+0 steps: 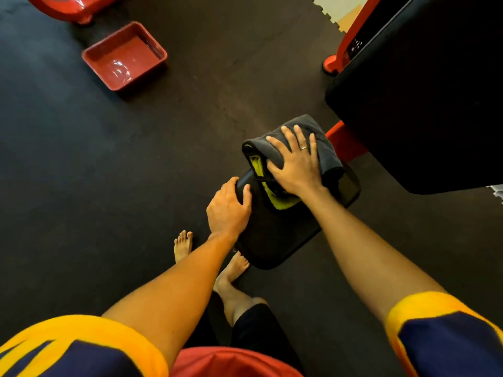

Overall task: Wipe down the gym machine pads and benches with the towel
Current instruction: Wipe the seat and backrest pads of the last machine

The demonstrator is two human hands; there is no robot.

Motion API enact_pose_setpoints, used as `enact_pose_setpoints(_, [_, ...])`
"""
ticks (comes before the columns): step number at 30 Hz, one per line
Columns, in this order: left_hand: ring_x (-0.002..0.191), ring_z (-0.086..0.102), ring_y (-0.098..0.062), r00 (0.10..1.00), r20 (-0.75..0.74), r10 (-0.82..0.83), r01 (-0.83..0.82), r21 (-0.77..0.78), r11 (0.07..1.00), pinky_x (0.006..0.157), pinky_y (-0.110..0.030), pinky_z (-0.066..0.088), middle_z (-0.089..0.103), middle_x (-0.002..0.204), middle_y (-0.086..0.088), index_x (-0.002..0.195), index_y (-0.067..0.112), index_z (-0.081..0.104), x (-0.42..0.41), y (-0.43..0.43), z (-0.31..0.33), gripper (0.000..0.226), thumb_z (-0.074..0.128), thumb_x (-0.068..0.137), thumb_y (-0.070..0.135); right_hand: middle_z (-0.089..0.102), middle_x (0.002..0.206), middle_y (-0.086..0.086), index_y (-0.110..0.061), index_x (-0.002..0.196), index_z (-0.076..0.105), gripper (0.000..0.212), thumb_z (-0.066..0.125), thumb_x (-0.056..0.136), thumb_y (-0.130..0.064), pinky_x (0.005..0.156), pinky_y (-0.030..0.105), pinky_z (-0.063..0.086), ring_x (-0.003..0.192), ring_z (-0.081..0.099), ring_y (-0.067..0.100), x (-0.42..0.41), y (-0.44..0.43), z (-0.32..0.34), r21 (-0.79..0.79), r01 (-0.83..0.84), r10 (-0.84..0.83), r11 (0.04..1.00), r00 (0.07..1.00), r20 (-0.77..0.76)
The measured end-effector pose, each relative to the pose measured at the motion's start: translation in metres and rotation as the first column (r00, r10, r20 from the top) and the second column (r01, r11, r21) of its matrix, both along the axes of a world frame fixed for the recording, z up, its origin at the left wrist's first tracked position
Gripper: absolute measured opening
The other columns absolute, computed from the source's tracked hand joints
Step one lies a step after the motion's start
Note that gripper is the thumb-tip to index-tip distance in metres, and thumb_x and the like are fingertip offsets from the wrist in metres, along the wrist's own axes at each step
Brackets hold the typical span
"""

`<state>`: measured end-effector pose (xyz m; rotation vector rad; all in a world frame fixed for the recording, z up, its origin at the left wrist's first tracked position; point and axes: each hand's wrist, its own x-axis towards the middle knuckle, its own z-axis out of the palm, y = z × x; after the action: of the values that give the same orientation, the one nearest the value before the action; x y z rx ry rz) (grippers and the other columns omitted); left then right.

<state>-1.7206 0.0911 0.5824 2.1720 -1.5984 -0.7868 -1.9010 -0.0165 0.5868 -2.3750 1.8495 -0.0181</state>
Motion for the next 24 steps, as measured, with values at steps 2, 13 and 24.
enact_pose_setpoints(2, [0.111, 0.064, -0.022, 0.998, -0.033, 0.046, -0.045, 0.026, 0.999, 0.088, -0.038, 0.050, 0.067, 0.124, -0.002, 0.137, 0.021, 0.056, -0.001, 0.001, 0.003, 0.043, 0.043, 0.106, 0.047, 0.023, 0.171, 0.002, -0.036, 0.156, 0.040, 0.066, 0.040, 0.094, -0.058, 0.127, 0.058, 0.001, 0.159, 0.011, 0.031, 0.019, 0.024, -0.001, -0.007, 0.040, -0.040, 0.999, 0.999, 0.035])
enact_pose_setpoints(13, [0.104, 0.066, -0.023, 0.991, -0.016, 0.130, -0.130, 0.016, 0.991, 0.080, -0.036, 0.047, 0.070, 0.119, 0.001, 0.124, 0.022, 0.064, -0.004, -0.001, 0.005, 0.039, 0.031, 0.111, 0.038, 0.028, 0.169, 0.004, -0.035, 0.153, 0.046, 0.062, 0.048, 0.094, -0.053, 0.125, 0.062, 0.007, 0.158, 0.016, 0.034, 0.007, 0.005, 0.001, -0.005, 0.034, -0.034, 0.999, 0.999, 0.002])
enact_pose_setpoints(24, [0.103, 0.067, -0.029, 0.990, -0.050, 0.131, -0.130, 0.025, 0.991, 0.081, -0.040, 0.048, 0.071, 0.117, -0.005, 0.121, 0.019, 0.064, -0.002, 0.000, 0.003, 0.038, 0.031, 0.110, 0.033, 0.039, 0.163, 0.000, -0.037, 0.150, 0.050, 0.065, 0.048, 0.089, -0.061, 0.127, 0.055, 0.006, 0.156, 0.022, 0.027, -0.012, 0.006, 0.006, 0.018, -0.290, 0.289, 0.957, 0.956, 0.044])
